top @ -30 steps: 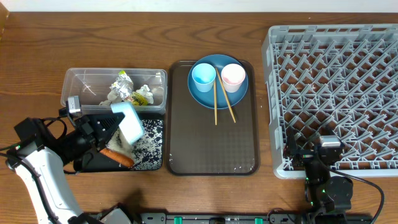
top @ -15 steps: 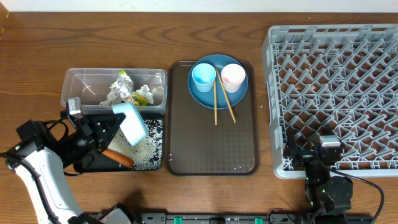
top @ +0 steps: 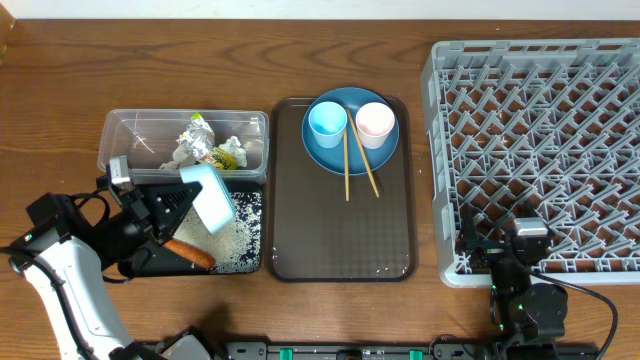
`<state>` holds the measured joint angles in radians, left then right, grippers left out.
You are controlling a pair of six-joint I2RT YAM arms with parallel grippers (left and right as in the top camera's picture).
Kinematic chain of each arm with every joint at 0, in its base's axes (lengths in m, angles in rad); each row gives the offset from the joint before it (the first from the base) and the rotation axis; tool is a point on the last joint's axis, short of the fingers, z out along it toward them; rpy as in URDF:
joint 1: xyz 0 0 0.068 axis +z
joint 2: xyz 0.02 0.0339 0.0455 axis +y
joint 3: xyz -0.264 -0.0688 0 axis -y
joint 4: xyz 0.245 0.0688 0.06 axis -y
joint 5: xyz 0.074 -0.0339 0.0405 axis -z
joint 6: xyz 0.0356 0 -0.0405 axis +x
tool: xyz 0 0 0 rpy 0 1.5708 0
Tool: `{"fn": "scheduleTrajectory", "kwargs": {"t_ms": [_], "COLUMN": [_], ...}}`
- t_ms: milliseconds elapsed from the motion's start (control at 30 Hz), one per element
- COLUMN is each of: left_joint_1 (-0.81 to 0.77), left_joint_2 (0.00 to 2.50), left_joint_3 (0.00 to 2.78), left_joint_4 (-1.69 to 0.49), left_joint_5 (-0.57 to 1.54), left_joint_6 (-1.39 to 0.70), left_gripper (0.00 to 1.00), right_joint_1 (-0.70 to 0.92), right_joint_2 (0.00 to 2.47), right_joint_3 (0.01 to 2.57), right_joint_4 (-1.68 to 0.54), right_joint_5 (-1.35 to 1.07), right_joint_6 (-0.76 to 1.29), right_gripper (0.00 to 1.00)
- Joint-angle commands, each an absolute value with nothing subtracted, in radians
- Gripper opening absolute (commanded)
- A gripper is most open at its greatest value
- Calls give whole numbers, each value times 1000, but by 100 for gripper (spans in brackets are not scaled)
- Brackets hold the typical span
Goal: Sort waste into correct bins and load items into the dishwasher rack
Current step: 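Tilt the bowl with the left gripper to pour rice onto the black tray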
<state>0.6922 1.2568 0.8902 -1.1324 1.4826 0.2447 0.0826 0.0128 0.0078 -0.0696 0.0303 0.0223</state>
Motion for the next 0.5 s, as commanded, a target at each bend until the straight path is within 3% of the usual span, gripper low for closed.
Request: {"fn": "scheduleTrajectory", "kwargs": {"t_ms": [0,67,367,467], "left_joint_1": [698,698,698,706], "left_joint_2": [1276,1296,1353,1357], "left_joint_3": [886,886,886,886], "left_joint_4": [-1012,-961,-1065,-1007], "left_joint_5": [1459,1386,1410,1345], "left_joint_6": [196,91,122,118], "left_gripper": [6,6,6,6], "right_joint_1": [82,82,82,82], "right_joint_2": [11,11,11,11], "right_joint_3": [6,6,6,6], "right_joint_4": [-72,-72,-72,-72], "right_joint_5": [30,29,30,29], "right_joint_6": [36,36,36,36], "right_gripper": [99,99,99,99]}}
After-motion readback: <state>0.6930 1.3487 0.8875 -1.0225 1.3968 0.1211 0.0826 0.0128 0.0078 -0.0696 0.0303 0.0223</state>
